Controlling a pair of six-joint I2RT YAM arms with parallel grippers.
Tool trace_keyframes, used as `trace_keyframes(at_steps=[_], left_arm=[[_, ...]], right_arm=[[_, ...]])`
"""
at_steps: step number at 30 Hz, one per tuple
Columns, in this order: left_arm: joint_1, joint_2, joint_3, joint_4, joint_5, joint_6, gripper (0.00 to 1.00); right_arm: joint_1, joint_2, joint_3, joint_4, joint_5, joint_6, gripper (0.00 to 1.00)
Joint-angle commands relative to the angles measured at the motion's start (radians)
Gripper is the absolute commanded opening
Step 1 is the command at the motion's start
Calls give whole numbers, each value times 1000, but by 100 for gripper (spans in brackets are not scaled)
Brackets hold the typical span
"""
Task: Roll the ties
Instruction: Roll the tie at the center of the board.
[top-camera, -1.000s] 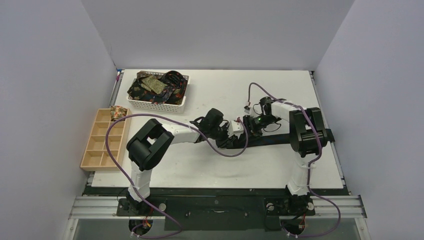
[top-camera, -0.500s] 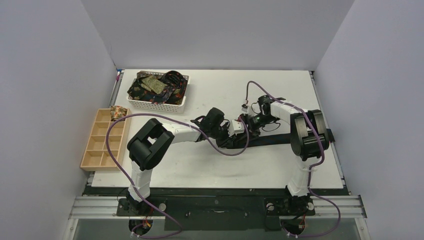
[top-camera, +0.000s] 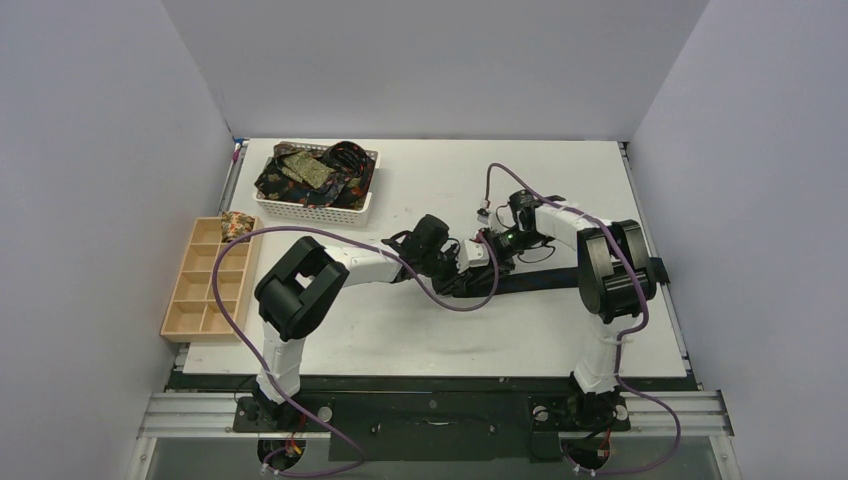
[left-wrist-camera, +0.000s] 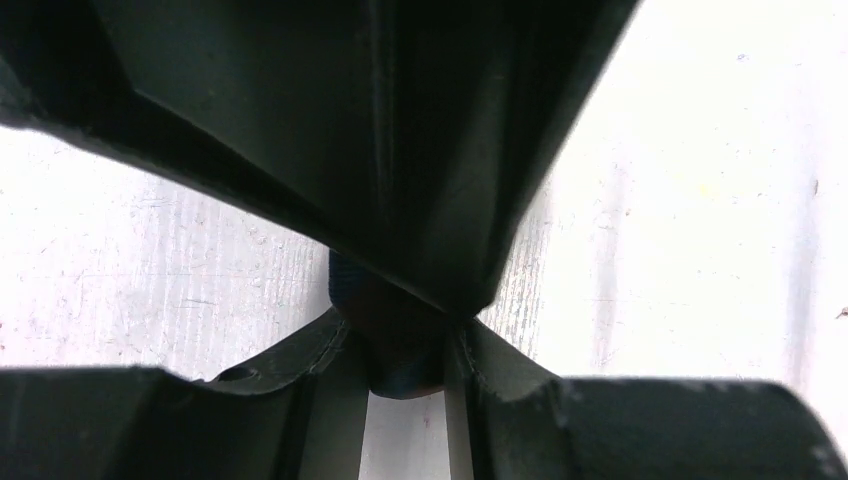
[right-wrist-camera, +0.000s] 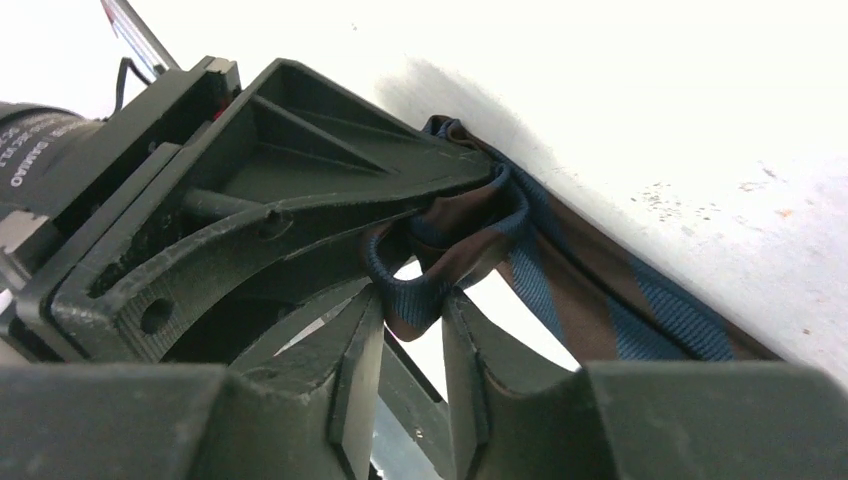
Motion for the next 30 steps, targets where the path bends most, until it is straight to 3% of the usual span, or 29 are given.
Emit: trace_keyframes(at_steps=[1, 7, 20, 23, 26, 30], left_arm=[[1, 80, -59, -185, -111, 18, 24], [1, 81, -57, -188, -111, 19, 24], [1, 81, -54, -190, -104, 20, 24], [2, 79, -57, -191, -103, 19, 24], [3, 78, -60, -178, -102, 6, 25], [21, 72, -53, -140, -79, -56, 34]], right_arm=[[-20, 3, 20, 55, 42, 23, 22], [-23, 9, 12, 78, 33, 44, 34], [9, -6, 42, 114, 36, 88, 35], [8, -2, 33, 110, 61, 84, 27], [-2, 10, 10, 91, 121, 59, 1], [-26, 53, -10, 43, 193, 4, 0]])
